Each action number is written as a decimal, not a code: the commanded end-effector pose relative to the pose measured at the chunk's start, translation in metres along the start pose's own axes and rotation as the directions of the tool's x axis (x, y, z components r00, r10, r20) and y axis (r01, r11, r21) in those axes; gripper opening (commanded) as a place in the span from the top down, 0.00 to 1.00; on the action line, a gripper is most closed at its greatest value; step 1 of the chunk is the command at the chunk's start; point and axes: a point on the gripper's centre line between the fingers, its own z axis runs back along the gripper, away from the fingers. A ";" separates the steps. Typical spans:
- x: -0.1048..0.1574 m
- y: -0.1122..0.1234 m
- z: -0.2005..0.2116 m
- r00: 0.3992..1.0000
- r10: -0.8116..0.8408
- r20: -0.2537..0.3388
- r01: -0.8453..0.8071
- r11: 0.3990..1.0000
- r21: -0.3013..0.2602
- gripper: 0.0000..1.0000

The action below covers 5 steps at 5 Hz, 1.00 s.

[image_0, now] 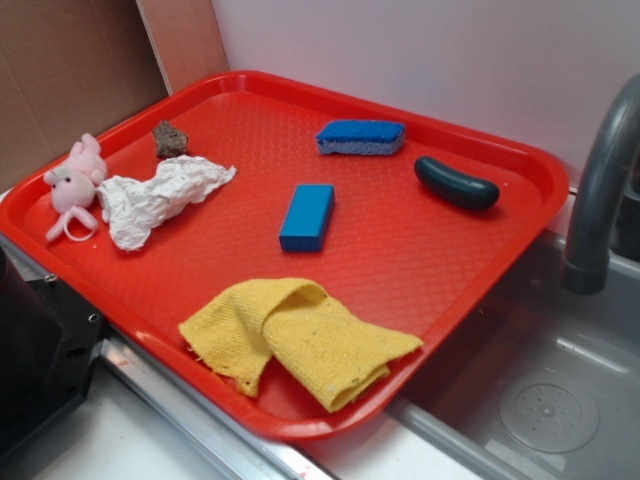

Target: Grab the rock.

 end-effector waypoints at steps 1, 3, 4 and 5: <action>0.000 0.000 0.000 1.000 0.000 0.000 0.000 1.000 0.000 0.00; 0.066 0.078 -0.085 0.882 0.466 0.065 -0.471 0.873 0.128 0.00; 0.086 0.110 -0.119 0.774 0.627 0.087 -0.633 0.764 0.123 0.00; 0.092 0.128 -0.152 0.776 0.620 0.114 -0.630 0.767 0.119 0.00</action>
